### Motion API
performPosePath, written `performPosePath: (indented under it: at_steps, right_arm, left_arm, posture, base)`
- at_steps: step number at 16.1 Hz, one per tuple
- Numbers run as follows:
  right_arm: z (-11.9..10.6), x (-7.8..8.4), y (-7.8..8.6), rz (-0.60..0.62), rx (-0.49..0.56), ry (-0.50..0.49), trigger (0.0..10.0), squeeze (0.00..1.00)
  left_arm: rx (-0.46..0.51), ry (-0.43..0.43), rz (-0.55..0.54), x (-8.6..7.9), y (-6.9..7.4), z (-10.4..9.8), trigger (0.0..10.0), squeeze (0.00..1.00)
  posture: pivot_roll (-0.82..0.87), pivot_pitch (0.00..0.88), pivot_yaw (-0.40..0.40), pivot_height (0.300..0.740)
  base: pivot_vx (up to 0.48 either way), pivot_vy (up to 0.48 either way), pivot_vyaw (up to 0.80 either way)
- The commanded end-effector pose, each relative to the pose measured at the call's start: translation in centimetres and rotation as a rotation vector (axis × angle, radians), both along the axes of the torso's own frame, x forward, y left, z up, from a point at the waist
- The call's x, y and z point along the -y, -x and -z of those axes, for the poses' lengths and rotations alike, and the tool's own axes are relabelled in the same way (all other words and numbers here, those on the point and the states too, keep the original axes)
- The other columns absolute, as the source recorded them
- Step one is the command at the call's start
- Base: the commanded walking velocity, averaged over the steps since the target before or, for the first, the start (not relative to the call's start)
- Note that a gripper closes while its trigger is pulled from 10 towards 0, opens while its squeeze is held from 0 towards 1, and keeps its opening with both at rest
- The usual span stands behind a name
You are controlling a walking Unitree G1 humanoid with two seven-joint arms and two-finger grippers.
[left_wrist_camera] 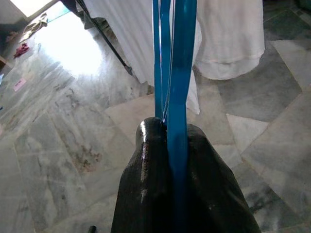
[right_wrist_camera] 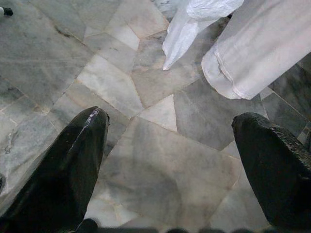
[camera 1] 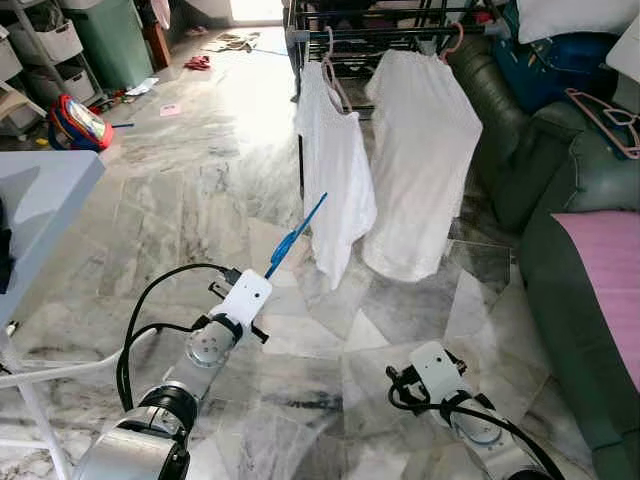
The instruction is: Hang hanger
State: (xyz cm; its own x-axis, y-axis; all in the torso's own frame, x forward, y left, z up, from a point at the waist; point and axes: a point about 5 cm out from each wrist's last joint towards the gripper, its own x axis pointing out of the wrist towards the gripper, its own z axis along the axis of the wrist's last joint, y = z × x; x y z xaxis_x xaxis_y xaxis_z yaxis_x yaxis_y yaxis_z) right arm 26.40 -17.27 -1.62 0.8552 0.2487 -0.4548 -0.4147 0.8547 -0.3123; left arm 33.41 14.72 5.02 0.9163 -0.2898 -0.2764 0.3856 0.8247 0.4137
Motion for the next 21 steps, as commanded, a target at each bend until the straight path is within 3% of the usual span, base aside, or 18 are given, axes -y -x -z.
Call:
performPosePath:
  at_steps: [1,3,4,5,8,11,12,13,14,17,18,19,21]
  right_arm:
    - [-0.1,0.0,-0.1,-0.013,0.005,-0.001,10.0,0.0]
    - [-0.1,0.0,-0.1,-0.013,0.005,-0.001,10.0,0.0]
    - [-1.9,-0.4,-1.4,-0.095,0.052,-0.038,10.0,0.0]
    - [-2.9,-1.5,-2.5,-0.13,0.036,-0.149,10.0,0.0]
    - [-0.5,-2.2,-1.0,-0.066,-0.091,-0.17,10.0,0.0]
    - [2.0,-2.7,1.4,-0.026,-0.252,-0.185,10.0,0.0]
    - [2.3,-2.7,1.7,-0.041,-0.268,-0.165,10.0,0.0]
    - [2.5,-2.5,2.1,-0.122,-0.256,-0.07,10.0,0.0]
    - [1.7,-2.6,1.8,-0.283,-0.186,0.016,10.0,0.0]
    - [-1.2,-2.0,-0.1,-0.482,-0.012,0.116,10.0,0.0]
    - [-4.5,-1.4,-1.8,-0.621,0.13,0.199,10.0,0.0]
    - [-5.5,-1.3,-2.3,-0.659,0.169,0.234,10.0,0.0]
    - [-11.0,-0.1,-4.8,-0.723,0.361,0.39,10.0,0.0]
  left_arm:
    - [0.006,-0.001,0.004,-0.1,-0.2,-0.3,10.0,0.0]
    - [0.006,-0.001,0.004,-0.1,-0.2,-0.3,10.0,0.0]
    - [-0.063,0.029,0.013,0.2,0.0,0.3,10.0,0.0]
    - [-0.251,0.075,-0.011,0.4,2.3,3.6,10.0,0.0]
    - [-0.332,0.1,-0.03,0.7,4.7,6.0,10.0,0.0]
    - [-0.41,0.046,-0.015,0.7,6.8,7.9,10.0,0.0]
    - [-0.413,0.026,-0.007,0.7,7.0,8.1,10.0,0.0]
    - [-0.394,-0.031,0.044,0.8,7.0,8.0,10.0,0.0]
    - [-0.347,-0.098,0.114,0.8,6.4,7.3,10.0,0.0]
    - [-0.238,-0.162,0.217,0.8,4.3,5.1,10.0,0.0]
    - [-0.133,-0.203,0.313,1.3,2.3,2.6,10.0,0.0]
    - [-0.105,-0.216,0.34,1.4,1.8,1.8,10.0,0.0]
    - [0.023,-0.339,0.427,1.4,-0.5,-1.6,10.0,0.0]
  posture:
    - [0.07,0.113,0.021,0.74]
    - [0.07,0.113,0.021,0.74]
    - [0.05,0.127,0.014,0.74]
    - [0.05,0.124,0.006,0.74]
    - [0.07,0.119,-0.012,0.74]
    - [0.07,0.119,-0.03,0.74]
    - [0.07,0.12,-0.035,0.74]
    - [0.07,0.123,-0.039,0.74]
    - [0.07,0.133,-0.041,0.74]
    - [0.07,0.146,-0.039,0.74]
    - [0.07,0.163,-0.028,0.74]
    - [0.07,0.164,-0.027,0.74]
    - [0.07,0.171,-0.007,0.74]
  base:
    - [0.0,0.0,0.0]
    - [0.0,0.0,0.0]
    - [0.0,0.0,0.0]
    - [0.0,0.0,0.0]
    - [0.0,0.0,0.0]
    - [0.0,0.0,0.0]
    - [0.0,0.0,0.0]
    - [0.0,0.0,0.0]
    - [0.0,0.0,0.0]
    - [0.0,0.0,0.0]
    - [0.0,0.0,0.0]
    - [0.0,0.0,0.0]
    - [0.0,0.0,0.0]
